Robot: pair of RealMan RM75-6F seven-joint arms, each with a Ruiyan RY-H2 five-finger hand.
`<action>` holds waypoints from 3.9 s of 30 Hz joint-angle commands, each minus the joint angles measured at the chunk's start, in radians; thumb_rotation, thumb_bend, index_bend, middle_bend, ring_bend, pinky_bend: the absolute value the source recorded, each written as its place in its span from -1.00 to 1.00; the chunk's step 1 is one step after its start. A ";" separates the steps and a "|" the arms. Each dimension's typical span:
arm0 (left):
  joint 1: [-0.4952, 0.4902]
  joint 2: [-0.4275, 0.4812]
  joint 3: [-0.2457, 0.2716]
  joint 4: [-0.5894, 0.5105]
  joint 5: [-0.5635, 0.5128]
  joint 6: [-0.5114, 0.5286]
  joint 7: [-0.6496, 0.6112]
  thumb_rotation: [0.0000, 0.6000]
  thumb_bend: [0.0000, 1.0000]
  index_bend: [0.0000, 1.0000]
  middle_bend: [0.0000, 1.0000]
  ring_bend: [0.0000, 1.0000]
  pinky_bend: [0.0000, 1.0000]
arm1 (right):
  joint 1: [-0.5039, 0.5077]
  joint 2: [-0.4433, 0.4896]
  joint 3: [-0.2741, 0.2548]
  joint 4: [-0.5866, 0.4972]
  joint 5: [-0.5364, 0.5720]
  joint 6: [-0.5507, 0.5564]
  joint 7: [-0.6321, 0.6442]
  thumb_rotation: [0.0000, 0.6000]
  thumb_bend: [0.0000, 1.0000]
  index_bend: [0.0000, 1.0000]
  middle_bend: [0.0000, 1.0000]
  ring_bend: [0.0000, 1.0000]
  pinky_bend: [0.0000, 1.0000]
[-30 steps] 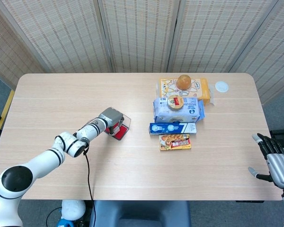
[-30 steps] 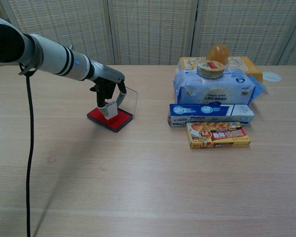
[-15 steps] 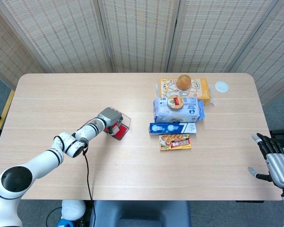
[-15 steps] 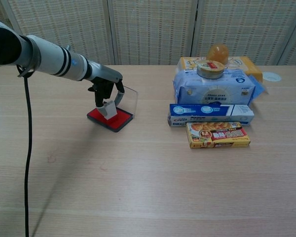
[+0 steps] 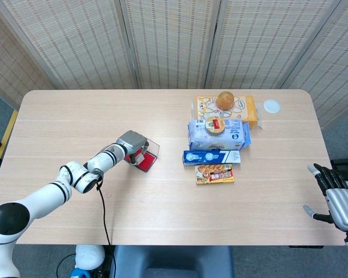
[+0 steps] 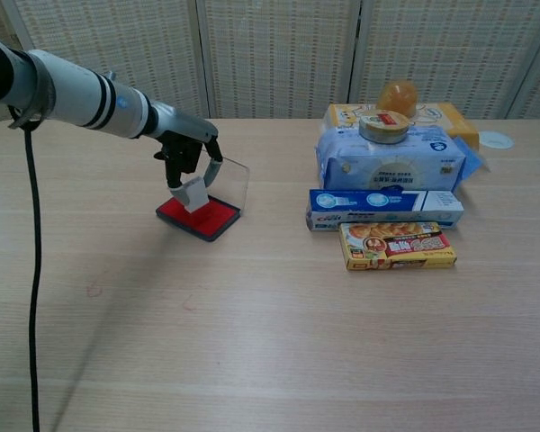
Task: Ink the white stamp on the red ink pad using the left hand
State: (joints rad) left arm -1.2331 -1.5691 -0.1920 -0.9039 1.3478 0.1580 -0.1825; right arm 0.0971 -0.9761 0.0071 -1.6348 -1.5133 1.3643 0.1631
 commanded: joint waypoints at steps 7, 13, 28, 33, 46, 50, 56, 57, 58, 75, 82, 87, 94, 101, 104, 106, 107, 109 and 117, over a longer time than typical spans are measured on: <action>0.054 0.211 0.031 -0.250 -0.065 0.085 0.046 1.00 -0.15 0.78 1.00 0.91 0.63 | -0.008 0.000 -0.010 0.001 -0.030 0.023 0.001 1.00 -0.54 -1.00 -1.00 -1.00 -1.00; 0.100 0.240 0.077 -0.300 -0.148 0.164 0.104 1.00 -0.15 0.78 1.00 0.91 0.62 | -0.005 -0.004 -0.017 -0.003 -0.041 0.016 -0.019 1.00 -0.53 -1.00 -1.00 -1.00 -1.00; 0.172 0.206 0.159 -0.332 -0.273 0.280 0.230 1.00 -0.15 0.73 1.00 0.91 0.63 | -0.004 -0.006 -0.034 -0.005 -0.075 0.020 -0.028 1.00 -0.53 -1.00 -1.00 -1.00 -1.00; 0.175 0.187 0.171 -0.322 -0.305 0.286 0.258 1.00 -0.16 0.68 1.00 0.91 0.62 | -0.010 -0.006 -0.037 -0.005 -0.085 0.036 -0.027 1.00 -0.53 -1.00 -1.00 -1.00 -1.00; 0.192 0.141 0.177 -0.295 -0.341 0.311 0.289 1.00 -0.18 0.57 1.00 0.89 0.62 | -0.021 -0.005 -0.042 -0.001 -0.104 0.067 -0.021 1.00 -0.54 -1.00 -1.00 -1.00 -1.00; 0.199 0.134 0.173 -0.290 -0.341 0.317 0.287 1.00 -0.27 0.44 1.00 0.86 0.62 | -0.021 -0.005 -0.043 -0.001 -0.108 0.069 -0.021 1.00 -0.54 -1.00 -1.00 -1.00 -1.00; 0.211 0.133 0.162 -0.293 -0.339 0.326 0.274 1.00 -0.43 0.14 1.00 0.79 0.62 | -0.026 -0.005 -0.045 -0.001 -0.113 0.080 -0.022 1.00 -0.53 -1.00 -1.00 -1.00 -1.00; 0.212 0.133 0.163 -0.294 -0.339 0.328 0.276 1.00 -0.45 0.09 1.00 0.79 0.62 | -0.026 -0.005 -0.046 -0.002 -0.115 0.080 -0.022 1.00 -0.53 -1.00 -1.00 -1.00 -1.00; 0.214 0.133 0.163 -0.293 -0.339 0.328 0.278 1.00 -0.45 0.06 1.00 0.78 0.62 | -0.026 -0.005 -0.046 -0.003 -0.117 0.081 -0.022 1.00 -0.53 -1.00 -1.00 -1.00 -1.00; 0.248 0.134 0.168 -0.326 -0.343 0.367 0.302 1.00 -0.46 -0.03 1.00 0.76 0.62 | -0.049 -0.011 -0.056 -0.001 -0.159 0.138 -0.036 1.00 -0.54 -1.00 -1.00 -1.00 -1.00; 0.259 0.159 0.165 -0.363 -0.352 0.382 0.312 0.79 -0.48 -0.48 0.93 0.49 0.47 | -0.056 -0.013 -0.058 -0.001 -0.170 0.153 -0.043 1.00 -0.54 -1.00 -1.00 -1.00 -1.00; 0.260 0.202 0.168 -0.422 -0.395 0.391 0.338 0.34 -0.50 -0.92 0.65 0.28 0.26 | -0.060 -0.013 -0.059 0.001 -0.176 0.164 -0.039 1.00 -0.54 -1.00 -1.00 -1.00 -1.00; 0.330 0.360 0.168 -0.663 -0.395 0.562 0.366 0.26 -0.51 -1.00 0.35 0.21 0.24 | -0.065 -0.011 -0.064 0.007 -0.192 0.178 -0.030 1.00 -0.54 -1.00 -1.00 -1.00 -1.00; 0.575 0.535 0.210 -0.873 -0.097 0.871 0.123 0.72 -0.51 -1.00 -0.70 -0.68 -0.11 | -0.067 -0.010 -0.064 0.008 -0.188 0.178 -0.020 1.00 -0.53 -1.00 -1.00 -1.00 -1.00; 0.702 0.539 0.258 -0.843 0.073 1.055 0.005 0.81 -0.51 -1.00 -0.97 -0.95 -0.28 | -0.056 -0.007 -0.057 0.005 -0.163 0.152 -0.009 1.00 -0.54 -1.00 -1.00 -1.00 -1.00; 0.789 0.509 0.292 -0.792 0.165 1.190 -0.024 0.81 -0.51 -1.00 -1.00 -1.00 -0.41 | -0.048 -0.006 -0.052 0.001 -0.142 0.130 -0.005 1.00 -0.54 -1.00 -1.00 -1.00 -1.00; 0.823 0.492 0.305 -0.768 0.197 1.240 -0.029 0.80 -0.51 -1.00 -1.00 -1.00 -0.44 | -0.045 -0.006 -0.050 0.000 -0.136 0.123 -0.005 1.00 -0.54 -1.00 -1.00 -1.00 -1.00; 0.891 0.453 0.329 -0.718 0.248 1.332 -0.020 0.74 -0.51 -1.00 -1.00 -1.00 -0.52 | -0.041 -0.006 -0.047 -0.002 -0.124 0.110 -0.003 1.00 -0.54 -1.00 -1.00 -1.00 -1.00; 1.023 0.377 0.375 -0.614 0.270 1.404 0.006 0.86 -0.51 -1.00 -1.00 -1.00 -0.55 | -0.037 -0.014 -0.044 -0.006 -0.104 0.091 -0.004 1.00 -0.54 -1.00 -1.00 -1.00 -1.00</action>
State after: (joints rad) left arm -0.2293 -1.1832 0.1533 -1.5204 1.6039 1.5912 -0.1775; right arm 0.0596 -0.9901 -0.0373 -1.6409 -1.6170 1.4554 0.1597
